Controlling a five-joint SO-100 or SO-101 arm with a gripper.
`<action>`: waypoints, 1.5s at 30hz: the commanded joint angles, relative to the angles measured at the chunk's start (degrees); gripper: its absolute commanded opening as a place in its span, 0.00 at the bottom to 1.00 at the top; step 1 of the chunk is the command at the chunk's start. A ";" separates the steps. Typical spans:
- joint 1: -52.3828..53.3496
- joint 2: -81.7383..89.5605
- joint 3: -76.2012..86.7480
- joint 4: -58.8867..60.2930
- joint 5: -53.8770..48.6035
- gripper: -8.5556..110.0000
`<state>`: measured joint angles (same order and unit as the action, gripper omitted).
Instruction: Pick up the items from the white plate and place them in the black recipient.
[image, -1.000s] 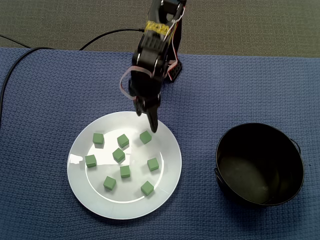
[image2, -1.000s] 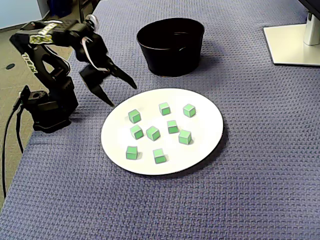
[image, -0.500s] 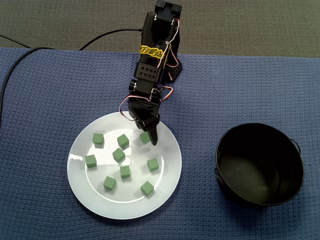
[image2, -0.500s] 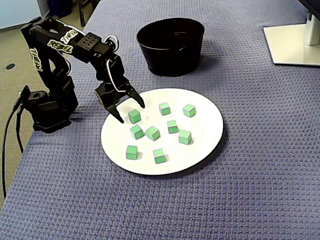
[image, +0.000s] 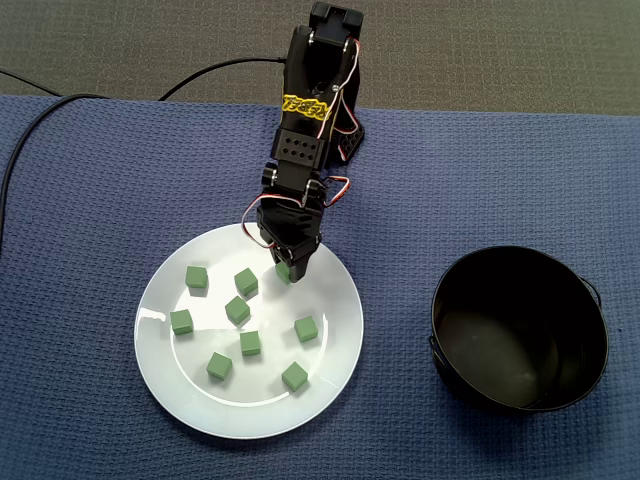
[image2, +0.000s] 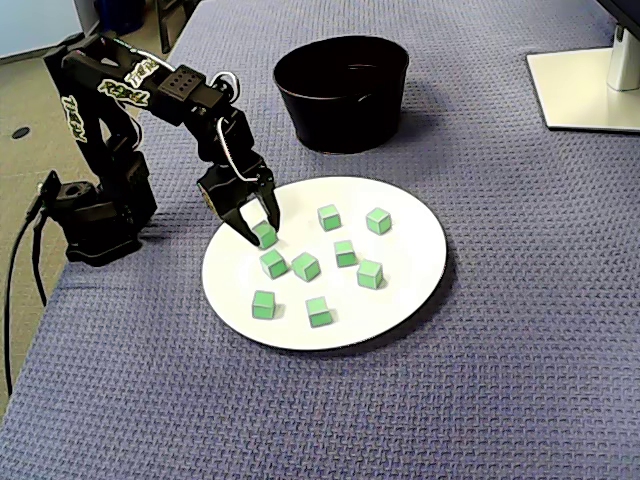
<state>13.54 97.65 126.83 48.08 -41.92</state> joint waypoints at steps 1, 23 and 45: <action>-0.26 6.94 -7.03 7.65 3.52 0.07; -46.05 -24.96 -93.87 40.52 22.06 0.07; -28.56 -19.69 -89.03 43.07 35.24 0.38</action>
<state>-25.49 68.20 36.83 89.82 -11.25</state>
